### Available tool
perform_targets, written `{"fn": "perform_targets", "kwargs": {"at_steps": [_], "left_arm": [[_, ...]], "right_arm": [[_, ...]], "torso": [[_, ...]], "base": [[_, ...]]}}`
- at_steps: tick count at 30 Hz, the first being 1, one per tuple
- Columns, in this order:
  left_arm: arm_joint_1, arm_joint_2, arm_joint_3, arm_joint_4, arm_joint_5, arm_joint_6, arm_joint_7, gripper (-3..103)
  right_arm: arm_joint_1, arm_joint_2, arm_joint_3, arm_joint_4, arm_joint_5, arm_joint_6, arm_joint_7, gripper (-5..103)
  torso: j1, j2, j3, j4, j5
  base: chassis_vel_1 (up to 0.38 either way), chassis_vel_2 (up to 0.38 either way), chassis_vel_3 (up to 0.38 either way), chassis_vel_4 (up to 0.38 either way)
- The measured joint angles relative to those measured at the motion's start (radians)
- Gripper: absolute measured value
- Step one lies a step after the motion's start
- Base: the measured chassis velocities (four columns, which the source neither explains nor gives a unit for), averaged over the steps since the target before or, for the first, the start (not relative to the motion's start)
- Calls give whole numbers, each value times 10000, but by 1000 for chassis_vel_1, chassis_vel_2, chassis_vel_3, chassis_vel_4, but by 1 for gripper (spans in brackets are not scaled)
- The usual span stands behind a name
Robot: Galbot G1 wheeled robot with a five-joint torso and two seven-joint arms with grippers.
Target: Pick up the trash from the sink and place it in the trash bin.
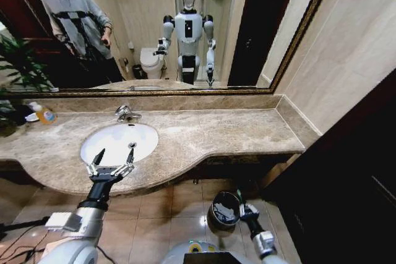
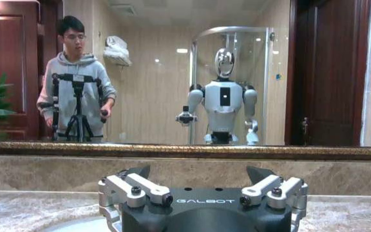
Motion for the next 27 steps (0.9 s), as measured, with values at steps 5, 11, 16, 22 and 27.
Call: {"fn": "perform_targets", "kwargs": {"at_steps": [5, 11, 16, 22, 27], "left_arm": [[0, 0, 0, 0, 0, 0, 0, 100], [1, 0, 0, 0, 0, 0, 0, 100], [0, 0, 0, -1, 0, 0, 0, 100], [0, 0, 0, 0, 0, 0, 0, 100], [0, 0, 0, -1, 0, 0, 0, 100]], "right_arm": [[952, 596, -72, -1717, -983, -116, -229, 6], [2073, 817, -155, -3344, -1719, -377, -301, 6], [3020, 891, -207, -4669, -2281, -517, -431, 6], [3895, 969, -200, -5913, -2545, -550, -569, 6], [4463, 1040, -155, -6767, -2713, -626, -651, 6]], "torso": [[1, 0, 1, -2, 1], [1, 0, 1, -1, -2], [1, 0, 1, -1, -2], [1, -1, 1, -1, -1], [1, 0, 1, -1, -1]], "base": [[0, 0, 0, 0], [0, 0, 0, 0], [0, 0, 0, 0], [0, 0, 0, 0], [0, 0, 0, 0]]}}
